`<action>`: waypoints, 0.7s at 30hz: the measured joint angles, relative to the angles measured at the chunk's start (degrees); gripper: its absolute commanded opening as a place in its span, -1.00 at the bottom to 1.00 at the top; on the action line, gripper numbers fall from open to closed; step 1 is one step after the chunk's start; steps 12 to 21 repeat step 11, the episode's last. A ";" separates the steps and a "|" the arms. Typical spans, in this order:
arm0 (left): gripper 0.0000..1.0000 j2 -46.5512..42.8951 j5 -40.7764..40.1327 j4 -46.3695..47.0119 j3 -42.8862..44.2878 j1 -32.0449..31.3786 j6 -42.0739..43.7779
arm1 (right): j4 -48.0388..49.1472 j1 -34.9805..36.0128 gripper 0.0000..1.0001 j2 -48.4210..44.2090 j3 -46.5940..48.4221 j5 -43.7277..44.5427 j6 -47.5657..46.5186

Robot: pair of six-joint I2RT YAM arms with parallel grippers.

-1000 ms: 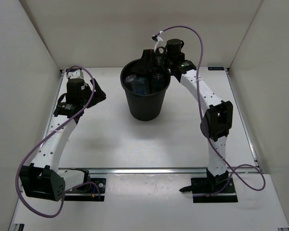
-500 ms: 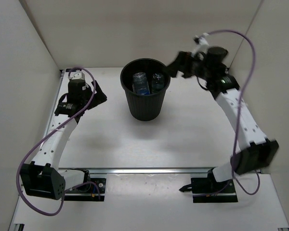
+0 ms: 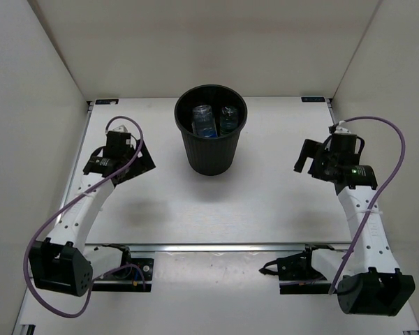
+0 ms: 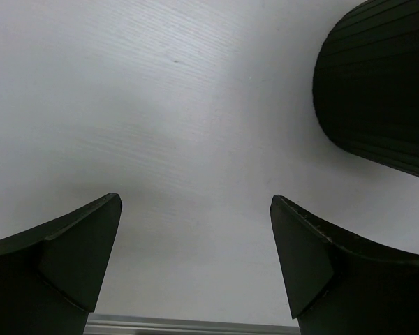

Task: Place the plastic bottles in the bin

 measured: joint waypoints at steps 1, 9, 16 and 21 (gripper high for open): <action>0.98 -0.26 -0.63 -0.79 0.02 -0.07 -0.02 | -0.70 -0.15 0.98 -0.48 -1.01 -0.35 -0.26; 0.97 -5.03 -4.55 -5.14 0.02 -1.16 -0.02 | 1.70 1.09 0.98 -3.61 -7.10 -1.55 -1.55; 0.97 -6.67 -5.27 -5.51 0.02 -1.27 0.02 | 2.78 0.22 0.98 -4.37 -7.76 -3.04 -1.49; 0.97 -6.67 -5.27 -5.51 0.02 -1.27 0.02 | 2.78 0.22 0.98 -4.37 -7.76 -3.04 -1.49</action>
